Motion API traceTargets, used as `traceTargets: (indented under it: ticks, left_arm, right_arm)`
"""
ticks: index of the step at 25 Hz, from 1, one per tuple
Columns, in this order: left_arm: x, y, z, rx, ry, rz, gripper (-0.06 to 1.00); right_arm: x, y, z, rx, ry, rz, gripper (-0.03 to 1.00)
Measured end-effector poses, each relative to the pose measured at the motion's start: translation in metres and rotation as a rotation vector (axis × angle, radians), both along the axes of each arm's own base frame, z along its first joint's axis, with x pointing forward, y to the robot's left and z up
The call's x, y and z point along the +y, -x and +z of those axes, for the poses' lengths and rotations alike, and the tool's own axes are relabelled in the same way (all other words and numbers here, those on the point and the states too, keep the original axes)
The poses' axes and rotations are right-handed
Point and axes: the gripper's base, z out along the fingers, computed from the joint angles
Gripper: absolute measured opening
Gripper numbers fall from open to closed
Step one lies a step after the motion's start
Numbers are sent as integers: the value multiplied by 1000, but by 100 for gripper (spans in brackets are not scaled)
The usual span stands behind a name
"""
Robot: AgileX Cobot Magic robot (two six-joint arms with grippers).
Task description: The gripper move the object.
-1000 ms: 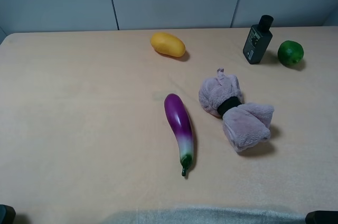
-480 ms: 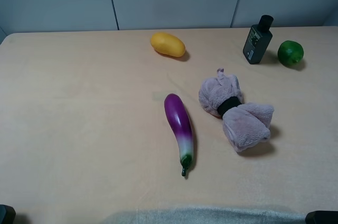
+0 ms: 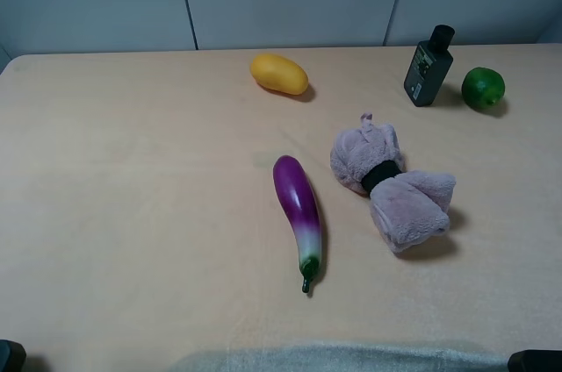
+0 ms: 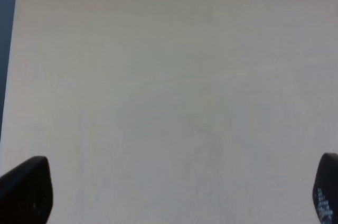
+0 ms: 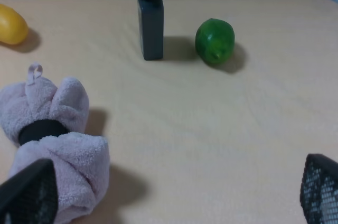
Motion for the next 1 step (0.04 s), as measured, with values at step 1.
traceTargets:
  ticks: [1]
  left_arm:
    - [0, 0, 0, 0, 0, 0, 99]
  right_arm:
    - [0, 0, 0, 0, 0, 0, 69]
